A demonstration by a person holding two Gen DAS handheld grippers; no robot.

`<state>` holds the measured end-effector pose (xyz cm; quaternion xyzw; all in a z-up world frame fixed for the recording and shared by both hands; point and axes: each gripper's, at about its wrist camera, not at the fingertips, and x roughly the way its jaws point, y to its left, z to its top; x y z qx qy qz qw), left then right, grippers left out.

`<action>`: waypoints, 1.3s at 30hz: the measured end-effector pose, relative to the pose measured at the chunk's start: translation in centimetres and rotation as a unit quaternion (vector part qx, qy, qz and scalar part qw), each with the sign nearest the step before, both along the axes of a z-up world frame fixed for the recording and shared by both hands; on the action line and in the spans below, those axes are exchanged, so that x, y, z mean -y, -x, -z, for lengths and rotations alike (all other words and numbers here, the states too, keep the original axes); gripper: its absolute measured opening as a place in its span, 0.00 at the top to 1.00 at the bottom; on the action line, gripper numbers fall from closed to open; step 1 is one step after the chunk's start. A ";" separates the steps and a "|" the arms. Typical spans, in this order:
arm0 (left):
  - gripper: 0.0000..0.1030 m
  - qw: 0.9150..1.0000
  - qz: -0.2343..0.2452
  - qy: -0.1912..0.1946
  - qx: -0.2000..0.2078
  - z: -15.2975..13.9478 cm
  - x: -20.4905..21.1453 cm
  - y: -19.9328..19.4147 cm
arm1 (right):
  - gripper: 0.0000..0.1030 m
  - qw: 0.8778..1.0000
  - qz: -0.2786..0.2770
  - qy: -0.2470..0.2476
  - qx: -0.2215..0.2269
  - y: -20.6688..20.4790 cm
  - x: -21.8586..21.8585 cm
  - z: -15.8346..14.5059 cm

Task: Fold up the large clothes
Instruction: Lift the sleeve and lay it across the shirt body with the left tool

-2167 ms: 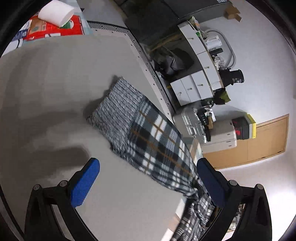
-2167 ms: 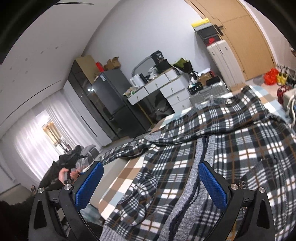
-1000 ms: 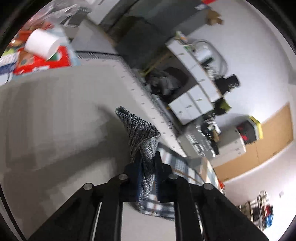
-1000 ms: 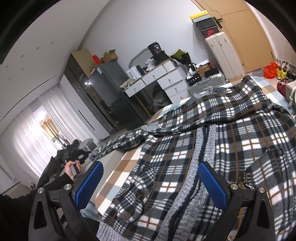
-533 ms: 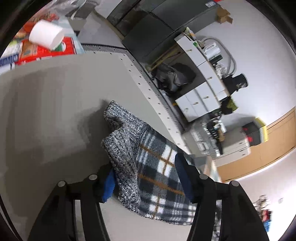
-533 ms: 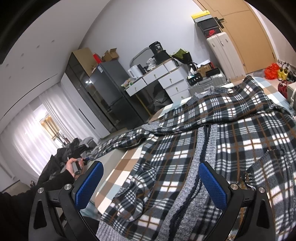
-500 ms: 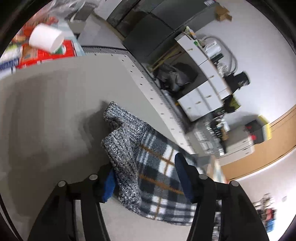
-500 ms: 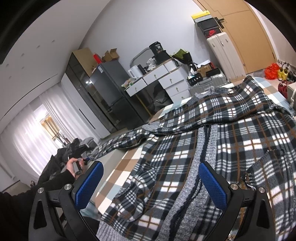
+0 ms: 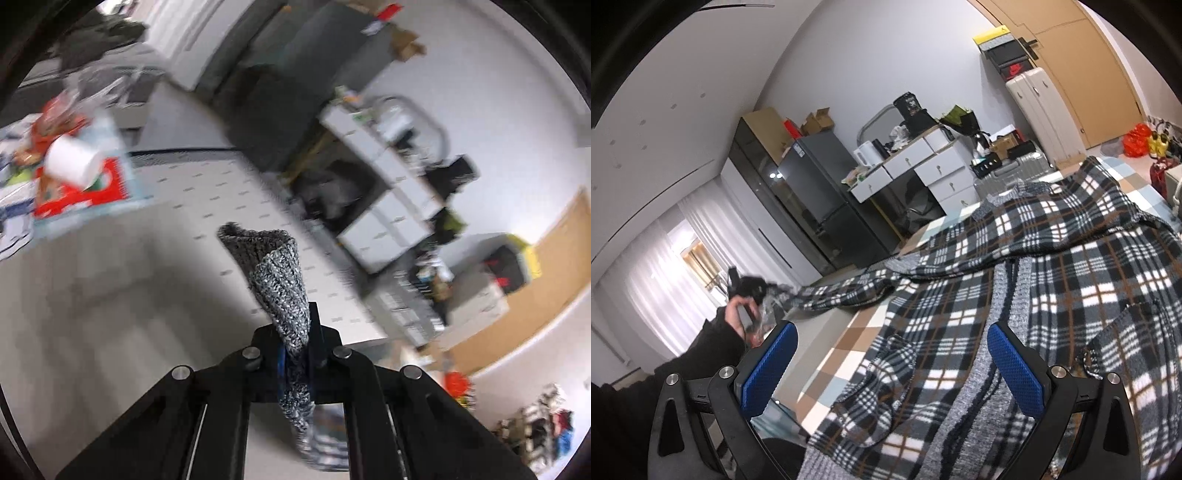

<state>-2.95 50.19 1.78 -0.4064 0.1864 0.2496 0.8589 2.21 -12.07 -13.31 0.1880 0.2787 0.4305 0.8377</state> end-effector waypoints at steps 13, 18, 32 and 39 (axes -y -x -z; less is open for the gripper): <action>0.97 0.970 0.209 -0.112 0.053 -17.1 21.4 -11.8 | 0.00 0.999 0.000 -0.042 0.018 1.2 2.5 -2.2; 0.97 0.938 0.323 -0.120 0.029 -16.2 33.6 -18.4 | 0.00 0.995 0.100 -0.028 0.003 0.4 6.0 -2.6; 0.97 0.848 0.515 -0.076 -0.103 2.6 59.1 -29.8 | 0.00 0.934 0.352 -0.045 -0.046 -0.9 18.0 -1.8; 0.97 0.803 0.555 -0.051 -0.208 13.6 62.8 -31.6 | 0.00 0.947 0.318 -0.051 -0.018 -0.9 17.2 -2.8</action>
